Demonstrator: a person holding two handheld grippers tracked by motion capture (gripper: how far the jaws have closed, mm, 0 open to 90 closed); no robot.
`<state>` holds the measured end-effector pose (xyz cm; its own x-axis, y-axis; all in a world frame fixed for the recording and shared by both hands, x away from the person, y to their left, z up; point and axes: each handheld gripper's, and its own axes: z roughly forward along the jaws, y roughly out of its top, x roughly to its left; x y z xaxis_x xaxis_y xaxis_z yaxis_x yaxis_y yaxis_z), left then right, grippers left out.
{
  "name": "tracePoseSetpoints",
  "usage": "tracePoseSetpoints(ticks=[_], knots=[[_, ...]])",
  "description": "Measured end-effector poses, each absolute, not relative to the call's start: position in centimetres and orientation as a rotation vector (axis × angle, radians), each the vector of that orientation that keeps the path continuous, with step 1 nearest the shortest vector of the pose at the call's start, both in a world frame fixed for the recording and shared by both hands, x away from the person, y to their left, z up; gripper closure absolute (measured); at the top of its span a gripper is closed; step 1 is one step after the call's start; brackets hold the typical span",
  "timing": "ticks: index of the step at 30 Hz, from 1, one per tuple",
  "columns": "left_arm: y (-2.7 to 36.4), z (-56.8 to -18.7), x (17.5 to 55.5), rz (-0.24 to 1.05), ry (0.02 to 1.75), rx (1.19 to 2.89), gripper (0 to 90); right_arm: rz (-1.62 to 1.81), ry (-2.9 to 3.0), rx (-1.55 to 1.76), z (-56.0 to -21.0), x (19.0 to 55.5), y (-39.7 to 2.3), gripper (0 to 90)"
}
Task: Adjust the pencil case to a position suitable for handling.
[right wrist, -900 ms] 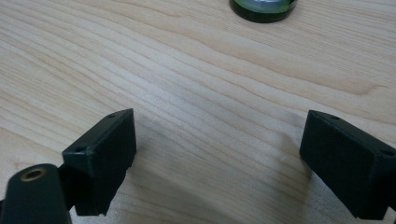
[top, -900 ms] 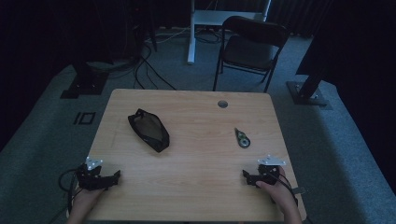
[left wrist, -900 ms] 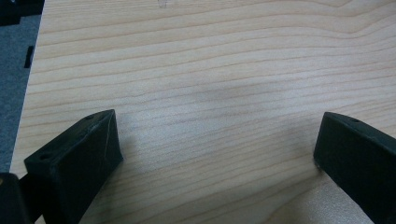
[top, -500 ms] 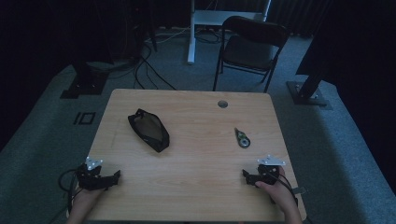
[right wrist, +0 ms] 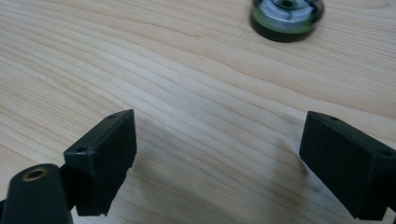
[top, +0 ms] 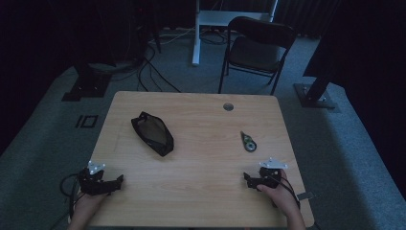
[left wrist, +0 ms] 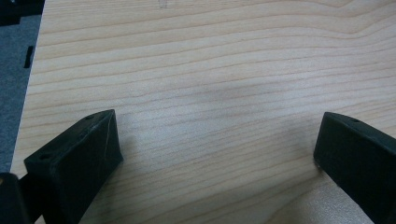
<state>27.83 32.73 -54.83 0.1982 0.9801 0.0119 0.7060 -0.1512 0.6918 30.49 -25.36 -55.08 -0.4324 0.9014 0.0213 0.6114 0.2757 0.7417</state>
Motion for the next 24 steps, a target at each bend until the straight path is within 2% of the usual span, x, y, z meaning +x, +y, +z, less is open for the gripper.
tracePoseSetpoints(ticks=[24], knots=[[32.7,-54.8,27.8,0.643,1.566,1.924,0.7,1.025,2.198,1.238,-53.4,31.7,-20.3,13.0]])
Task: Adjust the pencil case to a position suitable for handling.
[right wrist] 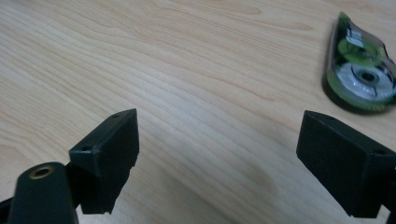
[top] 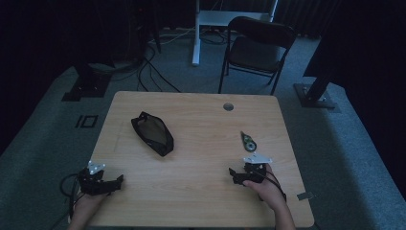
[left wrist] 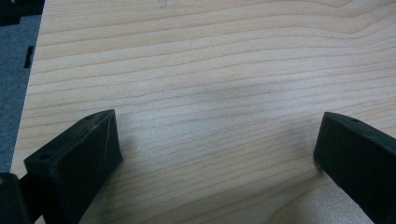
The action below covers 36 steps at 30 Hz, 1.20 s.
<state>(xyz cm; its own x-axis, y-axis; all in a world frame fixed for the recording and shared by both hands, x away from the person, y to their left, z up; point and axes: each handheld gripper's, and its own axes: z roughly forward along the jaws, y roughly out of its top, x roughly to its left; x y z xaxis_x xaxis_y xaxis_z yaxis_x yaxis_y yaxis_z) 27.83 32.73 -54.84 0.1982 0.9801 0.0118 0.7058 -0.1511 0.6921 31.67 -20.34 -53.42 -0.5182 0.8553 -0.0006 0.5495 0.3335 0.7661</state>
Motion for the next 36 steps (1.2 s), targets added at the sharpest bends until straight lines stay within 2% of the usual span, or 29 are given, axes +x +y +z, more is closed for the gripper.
tracePoseSetpoints(ticks=[36], knots=[[32.7,-54.8,27.8,0.643,1.566,1.925,0.7,1.224,2.326,1.02,-52.5,33.6,-8.3,14.4]])
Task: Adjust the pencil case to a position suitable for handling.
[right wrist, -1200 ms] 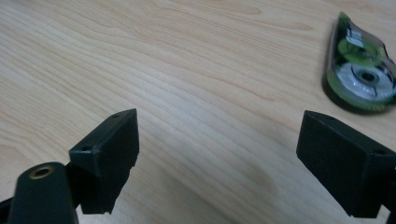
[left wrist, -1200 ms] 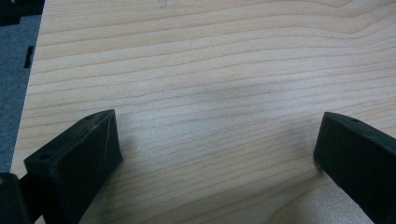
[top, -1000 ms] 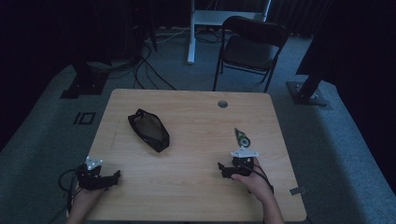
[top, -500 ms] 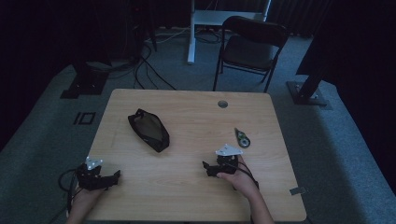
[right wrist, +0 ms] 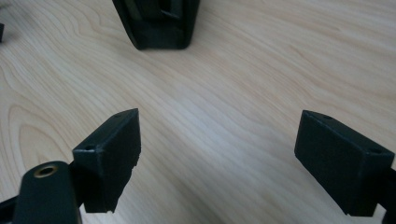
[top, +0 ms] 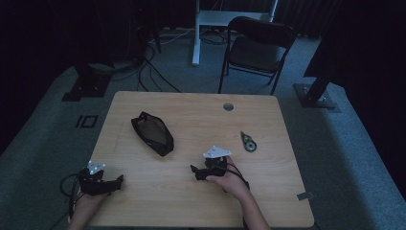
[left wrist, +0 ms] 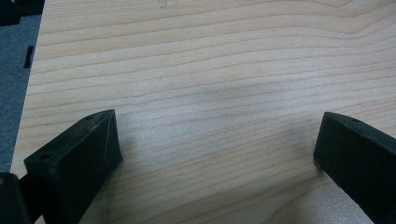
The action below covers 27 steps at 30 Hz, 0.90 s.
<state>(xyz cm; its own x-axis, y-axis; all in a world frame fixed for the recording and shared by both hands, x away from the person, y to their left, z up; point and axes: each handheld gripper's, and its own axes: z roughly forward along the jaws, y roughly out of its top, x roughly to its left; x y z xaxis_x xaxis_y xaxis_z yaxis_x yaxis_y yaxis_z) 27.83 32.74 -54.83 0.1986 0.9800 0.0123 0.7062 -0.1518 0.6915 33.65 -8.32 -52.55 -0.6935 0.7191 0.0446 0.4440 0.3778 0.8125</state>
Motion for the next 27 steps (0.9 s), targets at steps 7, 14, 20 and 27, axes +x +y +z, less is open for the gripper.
tracePoseSetpoints(ticks=[7,14,20,27], knots=[[32.8,-54.8,27.8,0.643,1.565,1.927,0.7,1.234,2.346,0.971,-52.1,34.0,-6.5,14.4],[32.8,-54.8,27.8,0.642,1.565,1.927,0.7,1.263,2.358,0.932,-51.5,34.5,-4.3,14.5],[32.8,-54.8,27.8,0.642,1.565,1.927,0.8,1.281,2.37,0.918,-51.7,35.0,-2.4,14.5],[32.8,-54.8,27.8,0.642,1.565,1.926,0.8,1.291,2.36,0.926,-52.2,35.2,-1.3,16.2]])
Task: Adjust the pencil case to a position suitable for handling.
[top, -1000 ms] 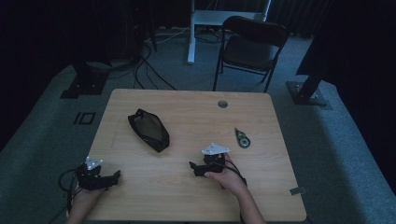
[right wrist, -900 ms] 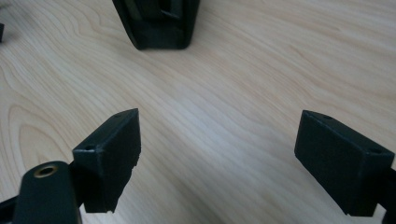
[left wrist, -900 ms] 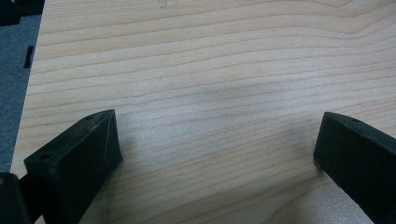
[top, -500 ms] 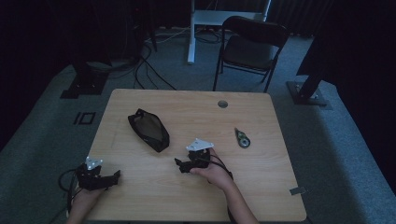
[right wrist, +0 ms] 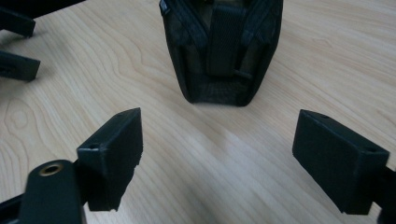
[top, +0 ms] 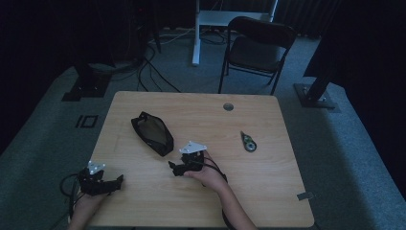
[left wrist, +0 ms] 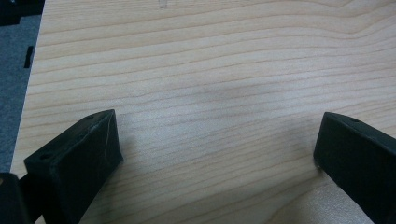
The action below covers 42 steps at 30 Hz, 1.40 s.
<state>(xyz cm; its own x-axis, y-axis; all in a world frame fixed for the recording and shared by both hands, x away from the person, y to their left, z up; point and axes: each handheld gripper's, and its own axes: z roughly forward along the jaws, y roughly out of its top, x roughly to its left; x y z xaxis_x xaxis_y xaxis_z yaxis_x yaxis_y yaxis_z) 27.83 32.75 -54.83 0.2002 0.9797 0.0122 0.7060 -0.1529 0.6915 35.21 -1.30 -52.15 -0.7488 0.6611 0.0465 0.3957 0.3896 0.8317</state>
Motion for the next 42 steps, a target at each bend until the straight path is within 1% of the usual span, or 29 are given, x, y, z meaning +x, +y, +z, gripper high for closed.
tracePoseSetpoints(ticks=[17,20,22,24,29,31,36,37,41,42], knots=[[32.8,-54.8,27.8,0.643,1.564,1.925,0.8,1.312,2.319,0.921,-51.5,36.3,0.7,16.4],[32.7,-54.8,27.8,0.643,1.564,1.924,0.8,1.319,2.295,0.939,-51.2,36.6,1.2,21.3],[32.8,-54.8,27.8,0.643,1.564,1.926,0.8,1.317,2.294,0.94,-51.2,36.7,1.3,21.3],[32.8,-54.8,27.8,0.643,1.564,1.926,0.8,1.338,2.273,0.956,-51.0,36.9,1.6,24.4],[32.7,-54.8,27.8,0.643,1.564,1.925,0.8,1.342,2.237,1.0,-50.7,37.1,2.0,38.7],[32.7,-54.8,27.8,0.643,1.564,1.925,0.7,1.329,2.232,0.996,-50.7,37.3,2.1,42.9],[32.8,-54.8,27.8,0.643,1.564,1.925,0.8,1.338,2.211,0.982,-51.0,37.5,2.5,48.0],[32.8,-54.8,27.8,0.643,1.564,1.926,0.8,1.326,2.214,0.979,-51.1,37.5,2.5,52.1],[32.8,-54.8,27.8,0.643,1.564,1.926,0.7,1.301,2.224,0.957,-51.5,37.8,2.5,62.4],[32.8,-54.8,27.8,0.643,1.564,1.925,0.8,1.289,2.231,0.946,-51.5,37.8,2.5,66.3]])
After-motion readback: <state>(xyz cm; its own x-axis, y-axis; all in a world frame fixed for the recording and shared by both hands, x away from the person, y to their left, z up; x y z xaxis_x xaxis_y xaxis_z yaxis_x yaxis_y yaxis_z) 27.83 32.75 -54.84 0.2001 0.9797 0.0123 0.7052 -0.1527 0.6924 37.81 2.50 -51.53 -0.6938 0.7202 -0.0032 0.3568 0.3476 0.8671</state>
